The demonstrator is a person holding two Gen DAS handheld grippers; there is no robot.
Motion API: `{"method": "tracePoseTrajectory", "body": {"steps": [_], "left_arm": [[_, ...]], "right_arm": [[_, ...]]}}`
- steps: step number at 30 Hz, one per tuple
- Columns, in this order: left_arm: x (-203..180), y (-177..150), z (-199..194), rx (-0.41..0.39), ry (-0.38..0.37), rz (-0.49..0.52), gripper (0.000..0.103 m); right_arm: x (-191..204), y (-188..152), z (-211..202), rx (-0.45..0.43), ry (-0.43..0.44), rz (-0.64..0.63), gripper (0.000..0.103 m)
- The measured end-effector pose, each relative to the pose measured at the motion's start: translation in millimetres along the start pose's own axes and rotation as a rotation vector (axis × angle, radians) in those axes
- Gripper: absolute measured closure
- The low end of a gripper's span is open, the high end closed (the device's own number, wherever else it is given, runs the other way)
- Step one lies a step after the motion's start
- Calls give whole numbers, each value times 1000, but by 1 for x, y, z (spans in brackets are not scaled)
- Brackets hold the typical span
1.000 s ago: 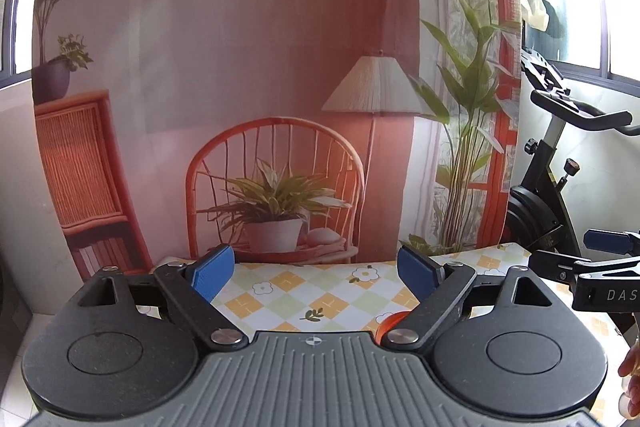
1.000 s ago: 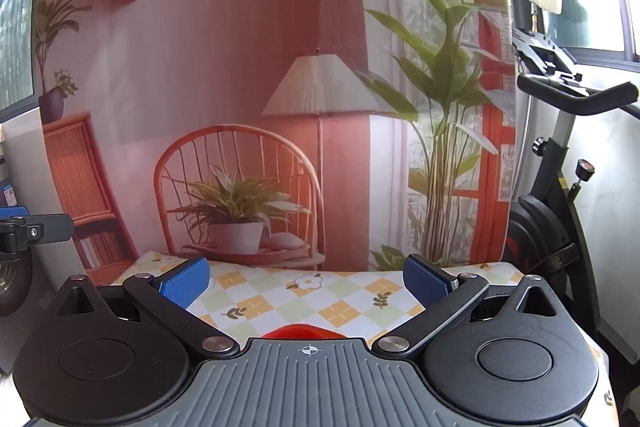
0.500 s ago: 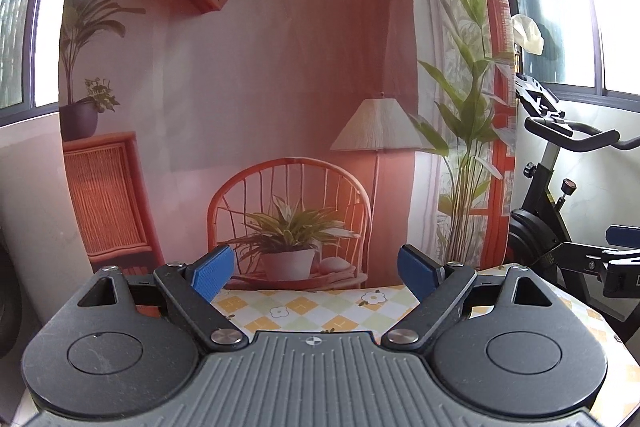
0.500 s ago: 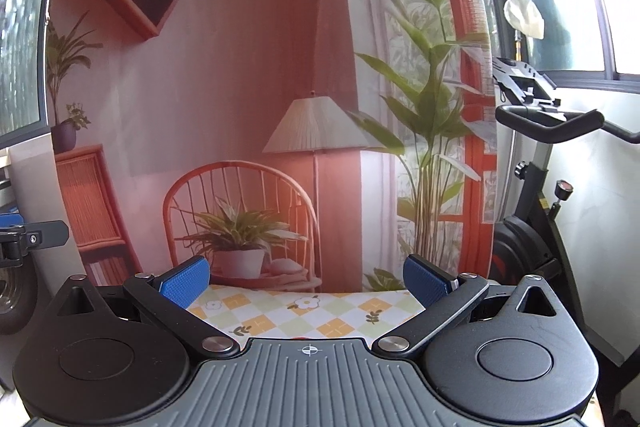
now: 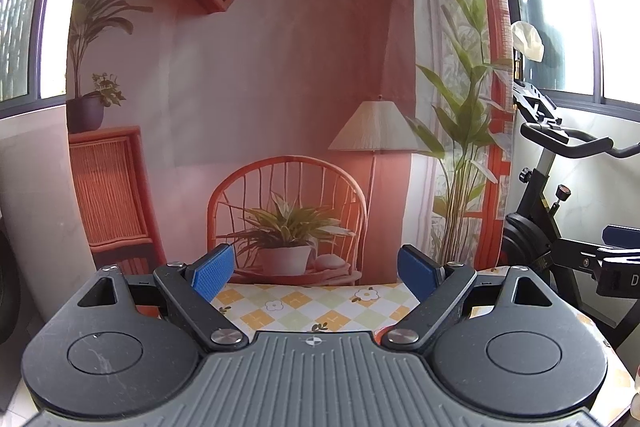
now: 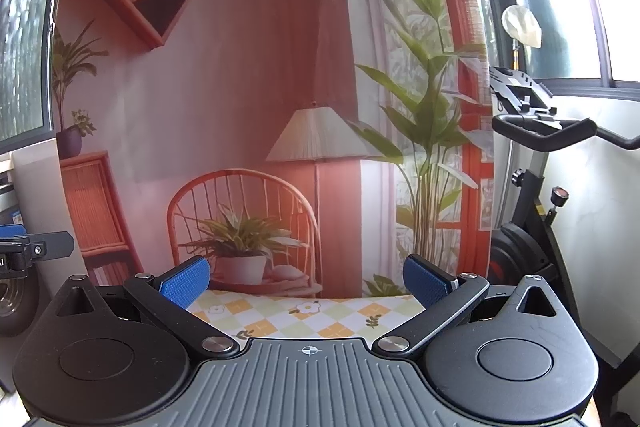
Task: Organize plates and bowls
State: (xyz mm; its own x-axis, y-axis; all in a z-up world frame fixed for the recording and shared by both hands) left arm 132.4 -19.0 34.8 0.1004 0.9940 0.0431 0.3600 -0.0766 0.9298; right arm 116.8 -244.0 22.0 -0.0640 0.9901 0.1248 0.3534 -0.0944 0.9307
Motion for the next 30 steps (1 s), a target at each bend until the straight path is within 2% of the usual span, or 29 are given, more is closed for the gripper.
{"method": "tracePoseTrajectory", "body": {"steps": [30], "left_arm": [[3,0,0,16,-4,-2,13]], "right_arm": [[-3,1,-3,0,-7,3,0]]}}
Point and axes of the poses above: each gripper's, at about its wrist camera, not at the fingertips, and z roughly the way its jaws point, x to its left, y to its top, the point moved 8 cm from there along z, roughly the way its jaws point, and after that the axes turned 6 degrees about x, right-handed, at the moved point
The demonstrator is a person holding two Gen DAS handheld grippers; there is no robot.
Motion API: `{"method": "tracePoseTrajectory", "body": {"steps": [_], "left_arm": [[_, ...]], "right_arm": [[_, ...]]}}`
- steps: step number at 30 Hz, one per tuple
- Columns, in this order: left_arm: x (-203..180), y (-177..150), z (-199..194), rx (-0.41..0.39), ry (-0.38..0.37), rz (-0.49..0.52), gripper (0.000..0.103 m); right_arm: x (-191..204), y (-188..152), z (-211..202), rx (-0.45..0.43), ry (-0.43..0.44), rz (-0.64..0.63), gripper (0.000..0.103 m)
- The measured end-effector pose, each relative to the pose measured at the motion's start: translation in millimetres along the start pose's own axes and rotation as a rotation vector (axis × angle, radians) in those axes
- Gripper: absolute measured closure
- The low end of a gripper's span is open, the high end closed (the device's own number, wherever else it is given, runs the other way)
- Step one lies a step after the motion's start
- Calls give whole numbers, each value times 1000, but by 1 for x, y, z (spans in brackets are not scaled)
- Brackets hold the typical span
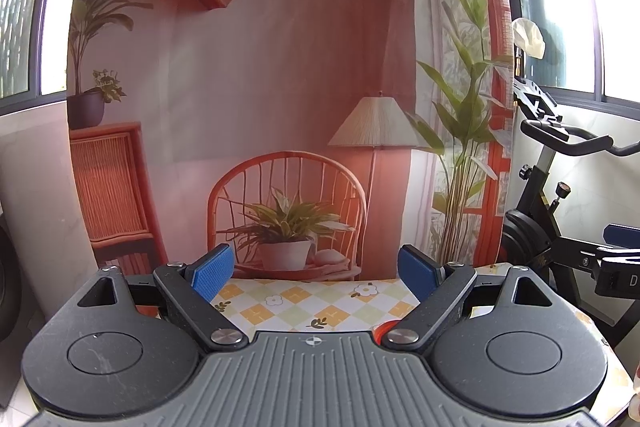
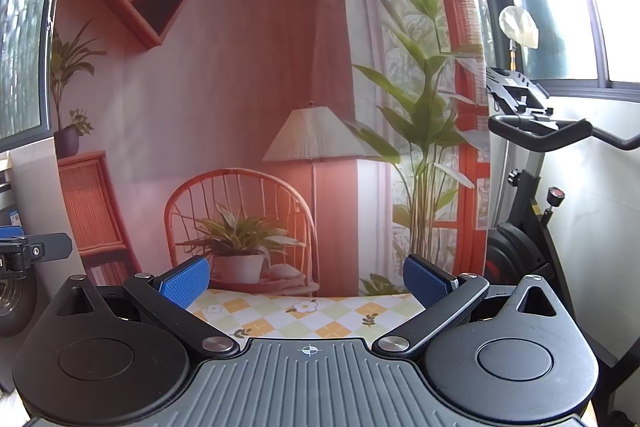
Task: Organize plates and bowls
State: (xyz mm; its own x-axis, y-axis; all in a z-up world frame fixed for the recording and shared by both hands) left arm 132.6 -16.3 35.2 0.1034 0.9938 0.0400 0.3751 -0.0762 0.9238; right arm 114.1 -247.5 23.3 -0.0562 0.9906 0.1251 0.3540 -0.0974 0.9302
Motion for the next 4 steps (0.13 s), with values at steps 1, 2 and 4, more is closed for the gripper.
{"method": "tracePoseTrajectory", "body": {"steps": [1,2,4], "left_arm": [[0,1,0,-1,1,0,13],[1,1,0,-3,2,0,13],[1,2,0,-1,2,-2,12]], "right_arm": [[0,0,1,0,1,0,0],[0,0,0,-1,0,0,0],[-2,0,-1,-2,-2,2,0]]}}
Point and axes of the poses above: each gripper's, at about its wrist camera, not at the fingertips, and z roughly the way its jaws point, x to its left, y to its top, the point moved 8 cm from there along z, roughly the way its jaws point, and after that the axes turned 6 degrees about x, right-handed, at the moved point
